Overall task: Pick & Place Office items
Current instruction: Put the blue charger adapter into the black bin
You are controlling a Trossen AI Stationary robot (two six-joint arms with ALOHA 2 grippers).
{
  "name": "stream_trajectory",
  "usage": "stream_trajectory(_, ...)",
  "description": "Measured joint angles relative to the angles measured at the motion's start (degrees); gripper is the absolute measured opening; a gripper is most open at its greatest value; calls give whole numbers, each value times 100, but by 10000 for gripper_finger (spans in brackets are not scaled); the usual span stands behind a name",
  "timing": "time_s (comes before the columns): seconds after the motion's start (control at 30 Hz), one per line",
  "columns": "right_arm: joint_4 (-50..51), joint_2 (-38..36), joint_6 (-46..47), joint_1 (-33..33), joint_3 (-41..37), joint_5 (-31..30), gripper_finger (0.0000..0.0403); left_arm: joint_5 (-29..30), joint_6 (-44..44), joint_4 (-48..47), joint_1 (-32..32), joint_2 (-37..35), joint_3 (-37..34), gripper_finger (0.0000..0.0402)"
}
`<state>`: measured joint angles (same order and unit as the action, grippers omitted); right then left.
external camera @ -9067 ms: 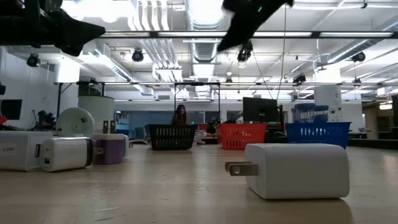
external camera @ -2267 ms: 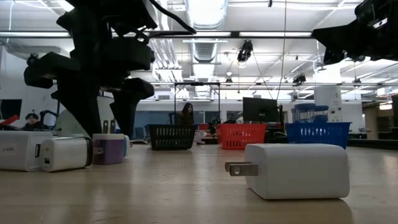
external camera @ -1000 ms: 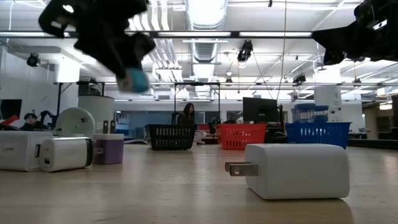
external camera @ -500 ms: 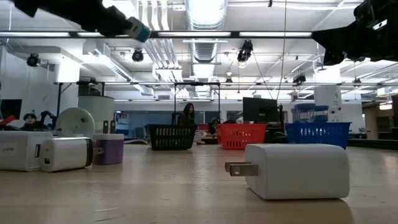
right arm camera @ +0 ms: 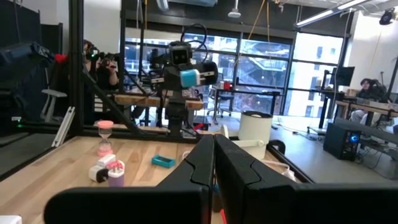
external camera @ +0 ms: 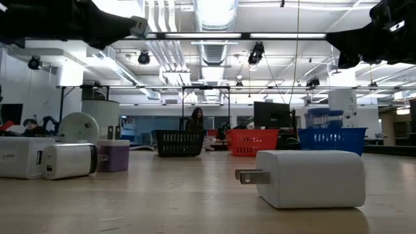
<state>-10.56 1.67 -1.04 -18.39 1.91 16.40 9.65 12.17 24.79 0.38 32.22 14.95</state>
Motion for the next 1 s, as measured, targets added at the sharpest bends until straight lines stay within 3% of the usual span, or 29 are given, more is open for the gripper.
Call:
stream_trajectory(0.23,54,0,62,0,0,0,8,-109,-135,-1069,-11,-1264,-53,172)
stream_trajectory(0.5,52,0,63,0,0,-2,8,80,-360,-1103,-9,-2177,-478,172)
stream_trajectory(1.0,48,-4,-4,0,0,-2,8,100,-431,-1759,-4,-2378,-506,172)
